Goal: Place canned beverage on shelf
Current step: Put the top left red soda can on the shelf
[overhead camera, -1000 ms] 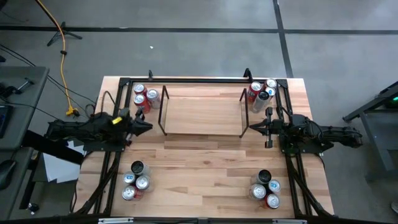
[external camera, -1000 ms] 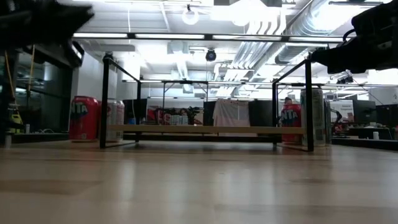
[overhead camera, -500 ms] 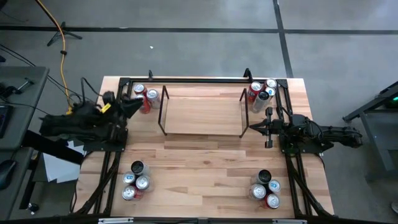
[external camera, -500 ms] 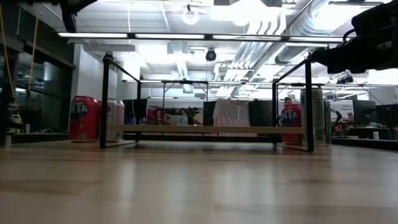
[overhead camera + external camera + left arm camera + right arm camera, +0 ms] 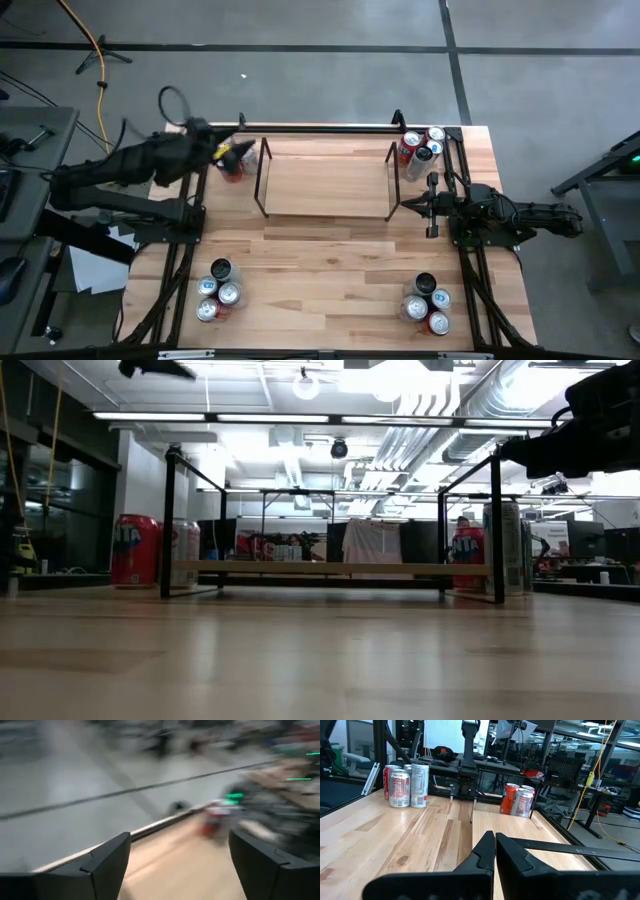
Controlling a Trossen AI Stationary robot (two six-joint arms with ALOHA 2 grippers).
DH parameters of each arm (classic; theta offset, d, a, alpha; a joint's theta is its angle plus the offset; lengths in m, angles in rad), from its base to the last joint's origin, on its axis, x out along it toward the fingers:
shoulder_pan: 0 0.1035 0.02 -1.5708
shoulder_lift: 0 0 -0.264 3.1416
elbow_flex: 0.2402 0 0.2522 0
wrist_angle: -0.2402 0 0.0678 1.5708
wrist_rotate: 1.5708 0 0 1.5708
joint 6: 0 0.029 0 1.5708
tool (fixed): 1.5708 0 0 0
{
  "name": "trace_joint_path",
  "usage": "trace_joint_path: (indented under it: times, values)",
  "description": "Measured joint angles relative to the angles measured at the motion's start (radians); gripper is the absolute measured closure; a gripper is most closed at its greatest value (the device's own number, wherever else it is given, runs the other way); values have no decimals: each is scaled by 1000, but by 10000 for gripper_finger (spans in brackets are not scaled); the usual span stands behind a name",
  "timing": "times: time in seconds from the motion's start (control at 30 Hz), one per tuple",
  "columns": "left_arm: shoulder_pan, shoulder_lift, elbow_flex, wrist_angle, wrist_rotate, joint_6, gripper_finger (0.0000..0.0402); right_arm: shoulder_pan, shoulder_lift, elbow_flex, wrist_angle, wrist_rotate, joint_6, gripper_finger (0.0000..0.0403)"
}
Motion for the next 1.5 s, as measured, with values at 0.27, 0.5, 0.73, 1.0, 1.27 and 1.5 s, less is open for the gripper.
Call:
trace_joint_path:
  times: [0.27, 0.5, 0.73, 1.0, 1.27, 1.5]
  values:
    - [304, 167, 123, -490, 187, -224, 108, 0, 0, 0, 0, 0, 0, 402]
    - [468, 259, 122, -720, 261, -235, 108, 0, 0, 0, 0, 0, 0, 402]
    - [537, 247, -24, -582, 349, -215, 108, 0, 0, 0, 0, 0, 0, 402]
    - [599, 237, -187, -482, 364, -243, 108, 0, 0, 0, 0, 0, 0, 402]
    - [625, 237, -266, -320, 364, -250, 108, 0, 0, 0, 0, 0, 0, 402]
    - [646, 238, -314, -268, 379, -226, 108, 0, 0, 0, 0, 0, 0, 402]
